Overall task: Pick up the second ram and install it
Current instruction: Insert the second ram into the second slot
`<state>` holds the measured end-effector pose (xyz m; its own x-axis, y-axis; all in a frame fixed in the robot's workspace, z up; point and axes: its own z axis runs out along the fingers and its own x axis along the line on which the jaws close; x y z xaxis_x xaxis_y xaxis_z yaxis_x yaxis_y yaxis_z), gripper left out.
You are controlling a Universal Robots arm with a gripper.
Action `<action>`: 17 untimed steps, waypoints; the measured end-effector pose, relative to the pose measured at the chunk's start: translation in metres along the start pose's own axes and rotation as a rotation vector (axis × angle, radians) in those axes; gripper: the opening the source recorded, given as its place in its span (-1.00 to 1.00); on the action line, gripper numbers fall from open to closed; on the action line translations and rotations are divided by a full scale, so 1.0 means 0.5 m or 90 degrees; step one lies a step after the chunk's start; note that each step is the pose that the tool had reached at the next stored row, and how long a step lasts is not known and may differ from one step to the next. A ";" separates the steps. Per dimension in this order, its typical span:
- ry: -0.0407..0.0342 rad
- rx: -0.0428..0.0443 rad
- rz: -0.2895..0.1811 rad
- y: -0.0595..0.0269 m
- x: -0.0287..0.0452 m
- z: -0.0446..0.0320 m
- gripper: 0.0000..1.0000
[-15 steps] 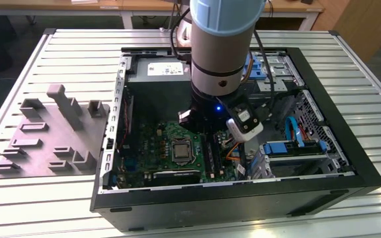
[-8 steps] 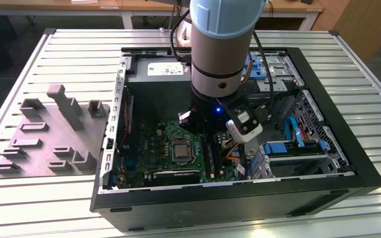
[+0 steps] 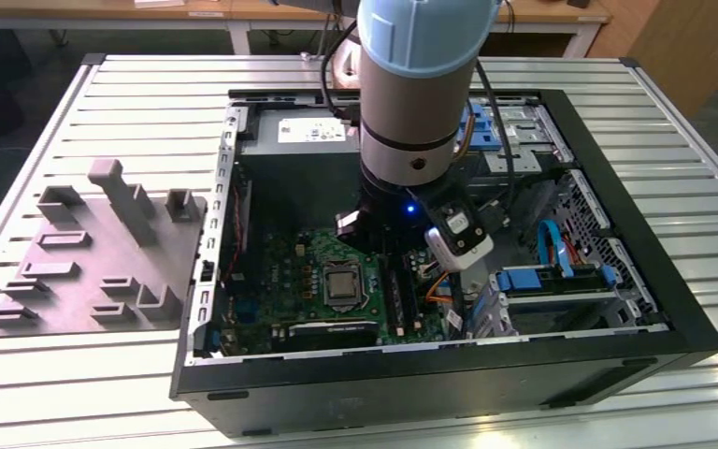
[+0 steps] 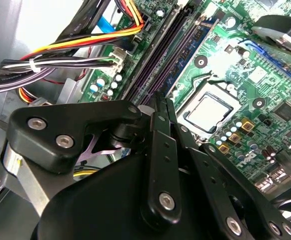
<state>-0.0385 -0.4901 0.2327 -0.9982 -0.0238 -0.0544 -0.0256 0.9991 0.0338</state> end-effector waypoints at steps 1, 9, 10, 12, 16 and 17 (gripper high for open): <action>0.0000 -0.0001 0.000 0.000 0.000 0.000 -0.77; 0.0000 -0.0005 0.000 0.003 0.000 0.004 -0.77; 0.0000 -0.0005 0.000 0.003 0.000 0.004 -0.77; -0.0001 -0.0007 0.000 0.003 0.000 0.005 -0.77; -0.0001 -0.0006 0.000 0.003 0.000 0.005 -0.77; -0.0001 -0.0007 0.000 0.003 0.000 0.005 -0.77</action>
<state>-0.0385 -0.4886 0.2302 -0.9982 -0.0237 -0.0546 -0.0256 0.9991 0.0349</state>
